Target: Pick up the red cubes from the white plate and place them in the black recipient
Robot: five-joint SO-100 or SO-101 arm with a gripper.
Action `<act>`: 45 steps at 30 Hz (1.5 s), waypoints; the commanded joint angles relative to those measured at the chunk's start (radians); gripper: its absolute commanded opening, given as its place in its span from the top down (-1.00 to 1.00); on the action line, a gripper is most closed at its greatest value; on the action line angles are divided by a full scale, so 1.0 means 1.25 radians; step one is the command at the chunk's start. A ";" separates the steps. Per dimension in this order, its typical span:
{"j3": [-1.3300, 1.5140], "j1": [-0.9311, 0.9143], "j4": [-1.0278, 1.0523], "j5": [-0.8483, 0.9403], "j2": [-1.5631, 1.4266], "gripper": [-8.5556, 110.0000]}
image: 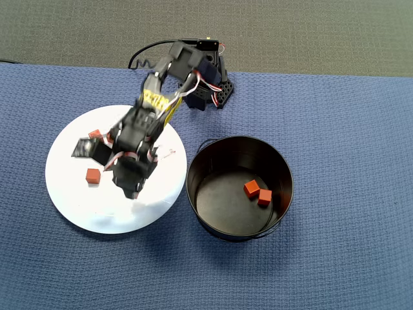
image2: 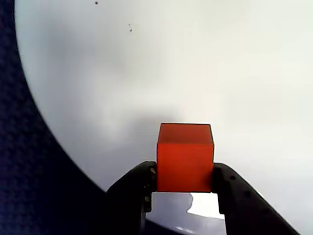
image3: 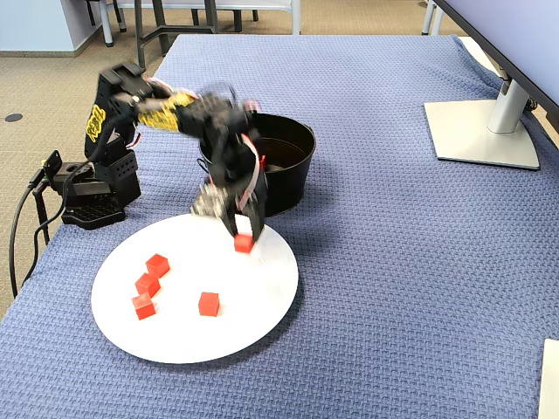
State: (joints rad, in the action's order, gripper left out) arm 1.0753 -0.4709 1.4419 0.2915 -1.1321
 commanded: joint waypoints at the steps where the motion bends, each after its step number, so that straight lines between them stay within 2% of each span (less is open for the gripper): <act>1: -0.126 0.038 0.120 -0.034 -0.147 0.86; 4: -0.092 0.088 0.137 -0.063 -0.256 0.86; 8: 0.058 0.183 0.071 -0.099 -0.420 0.86; 16: 0.361 0.484 -0.098 -0.177 -0.596 0.82; 17: 0.385 0.529 -0.106 -0.163 -0.596 0.61; 18: 0.404 0.568 -0.108 -0.144 -0.594 0.31; 19: 0.411 0.589 -0.108 -0.131 -0.593 0.17; 20: 0.410 0.592 -0.102 -0.126 -0.595 0.13; 25: 0.342 0.394 -0.044 -0.028 -0.582 0.15; 30: 0.263 0.091 0.039 0.211 -0.501 0.20; 34: 0.296 -0.119 -0.085 0.372 -0.407 0.22; 39: 0.255 -0.254 -0.139 0.501 -0.263 0.26; 45: 0.201 -0.322 -0.212 0.572 -0.130 0.34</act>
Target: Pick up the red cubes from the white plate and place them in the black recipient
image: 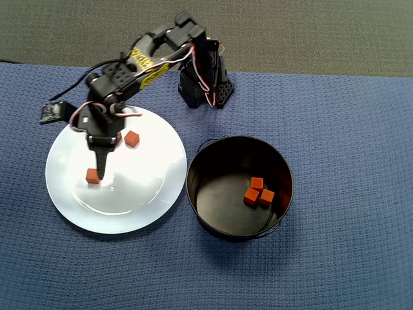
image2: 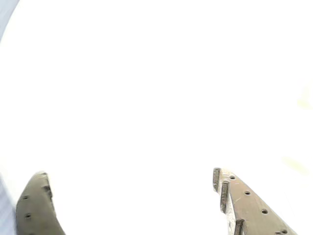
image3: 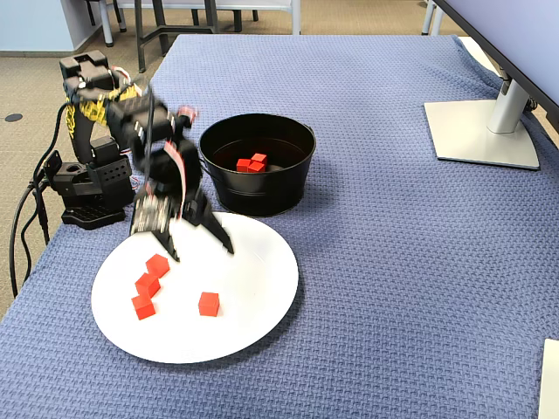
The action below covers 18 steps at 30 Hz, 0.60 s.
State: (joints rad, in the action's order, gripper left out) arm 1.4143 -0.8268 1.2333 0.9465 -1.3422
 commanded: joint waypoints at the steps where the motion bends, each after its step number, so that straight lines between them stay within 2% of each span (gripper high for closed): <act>1: -0.080 -0.038 -0.050 0.049 0.055 0.37; 7: -0.177 -0.040 -0.037 0.055 0.152 0.47; 18: -0.276 -0.043 -0.043 0.011 0.258 0.49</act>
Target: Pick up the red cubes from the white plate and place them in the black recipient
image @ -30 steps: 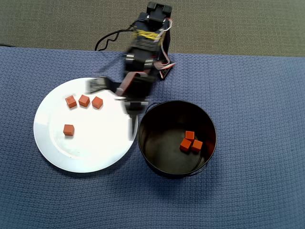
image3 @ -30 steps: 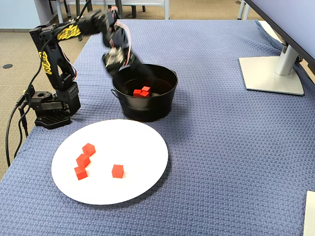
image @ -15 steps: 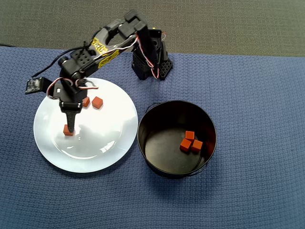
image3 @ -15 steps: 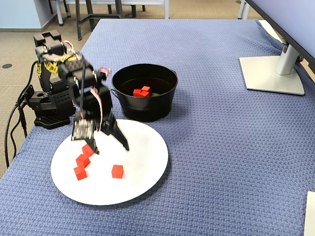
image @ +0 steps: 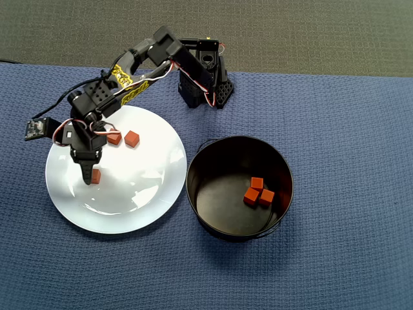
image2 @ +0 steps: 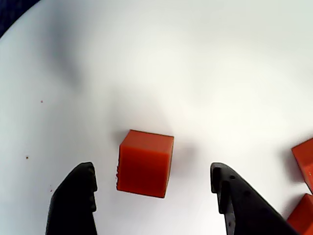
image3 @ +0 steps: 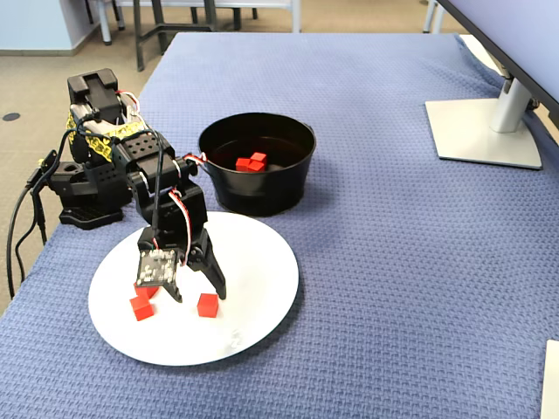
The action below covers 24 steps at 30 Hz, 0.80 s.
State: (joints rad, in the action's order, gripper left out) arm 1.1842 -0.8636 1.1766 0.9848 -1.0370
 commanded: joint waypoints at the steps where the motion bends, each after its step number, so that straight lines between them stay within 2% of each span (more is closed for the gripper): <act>1: -0.098 -0.013 0.002 -0.022 0.021 0.49; 12: -0.102 -0.002 -0.052 -0.067 0.064 0.54; 24: 0.044 0.047 -0.128 -0.109 -0.004 0.55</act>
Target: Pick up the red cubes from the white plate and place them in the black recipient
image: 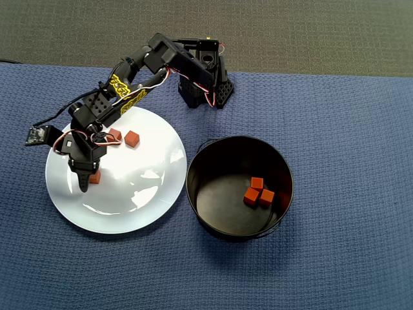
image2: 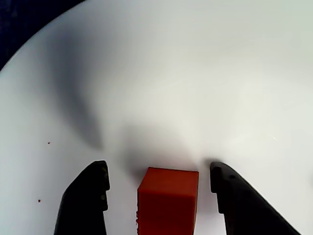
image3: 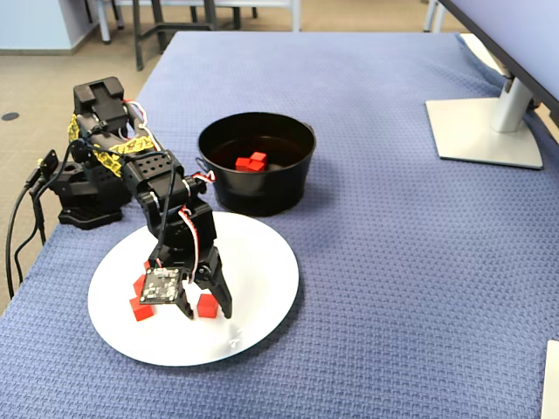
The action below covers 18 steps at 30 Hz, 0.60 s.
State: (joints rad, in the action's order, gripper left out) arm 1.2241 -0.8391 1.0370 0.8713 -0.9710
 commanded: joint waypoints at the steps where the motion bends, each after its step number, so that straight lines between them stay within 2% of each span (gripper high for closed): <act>1: 0.013 0.028 -0.016 -0.026 -0.061 0.56; 7: 0.028 0.033 -0.012 -0.032 -0.080 0.58; 11: 0.033 0.034 -0.010 -0.037 -0.087 0.66; 14: 0.033 0.032 -0.017 -0.044 -0.090 0.84; 18: 0.032 0.025 -0.025 -0.064 -0.099 0.86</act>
State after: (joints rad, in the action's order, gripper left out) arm 1.2609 -0.8268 1.0247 0.8161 -1.0002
